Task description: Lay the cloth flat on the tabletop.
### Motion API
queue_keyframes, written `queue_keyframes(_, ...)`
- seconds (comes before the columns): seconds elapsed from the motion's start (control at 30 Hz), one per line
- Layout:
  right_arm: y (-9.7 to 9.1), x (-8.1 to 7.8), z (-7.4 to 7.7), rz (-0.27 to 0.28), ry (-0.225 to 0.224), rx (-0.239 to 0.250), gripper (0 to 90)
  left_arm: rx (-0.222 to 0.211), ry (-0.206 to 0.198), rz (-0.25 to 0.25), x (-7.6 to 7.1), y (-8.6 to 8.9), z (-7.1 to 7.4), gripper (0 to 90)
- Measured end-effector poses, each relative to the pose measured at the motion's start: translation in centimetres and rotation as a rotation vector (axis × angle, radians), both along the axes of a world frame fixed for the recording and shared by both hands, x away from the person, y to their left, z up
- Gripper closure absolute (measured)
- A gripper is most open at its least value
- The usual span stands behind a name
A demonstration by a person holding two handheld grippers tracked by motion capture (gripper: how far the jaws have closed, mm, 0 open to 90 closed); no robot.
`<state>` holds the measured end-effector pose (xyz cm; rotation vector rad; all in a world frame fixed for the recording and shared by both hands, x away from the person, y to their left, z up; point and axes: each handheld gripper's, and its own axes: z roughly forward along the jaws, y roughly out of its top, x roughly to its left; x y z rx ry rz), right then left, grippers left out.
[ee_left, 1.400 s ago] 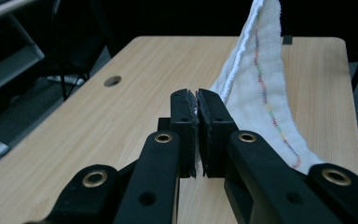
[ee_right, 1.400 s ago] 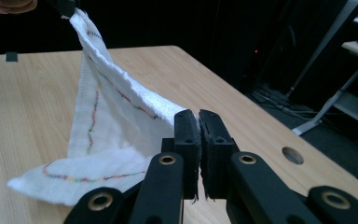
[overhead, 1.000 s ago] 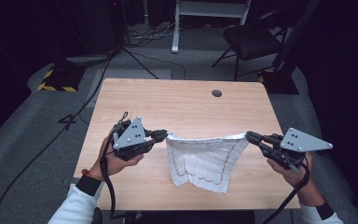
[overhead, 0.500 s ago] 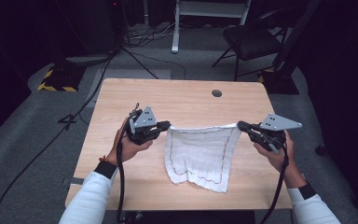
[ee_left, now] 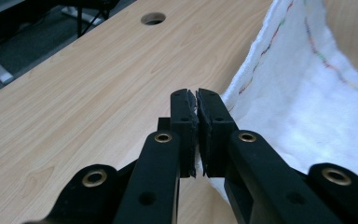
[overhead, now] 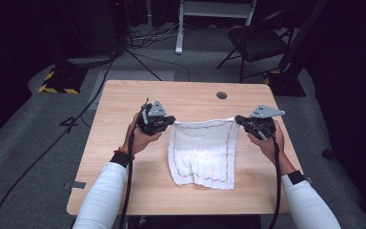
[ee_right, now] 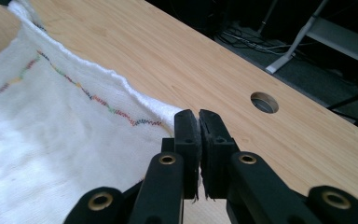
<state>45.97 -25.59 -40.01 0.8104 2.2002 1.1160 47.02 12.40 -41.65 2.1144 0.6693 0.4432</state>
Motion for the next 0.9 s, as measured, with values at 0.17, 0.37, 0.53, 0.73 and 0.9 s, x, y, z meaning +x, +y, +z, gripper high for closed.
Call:
queue_keyframes(0.17,0.9,2.3,-1.4,-0.034,0.023,-0.029,86.5,0.031,0.018,0.055,2.2,-0.3,-1.4,85.4)
queue_keyframes(0.37,1.7,4.7,-2.3,-0.061,0.054,-0.044,86.5,0.077,0.040,0.100,4.3,-0.9,-2.6,85.4)
queue_keyframes(0.53,2.4,6.2,-2.7,-0.077,0.063,-0.070,86.5,0.093,0.047,0.124,5.3,-1.0,-2.9,85.4)
queue_keyframes(0.73,2.8,8.4,-3.4,-0.117,0.085,-0.064,86.5,0.108,0.047,0.172,6.6,-1.1,-3.3,85.4)
queue_keyframes(0.9,2.9,9.6,-4.1,-0.149,0.097,-0.067,86.5,0.113,0.039,0.199,7.4,-1.6,-3.3,85.4)
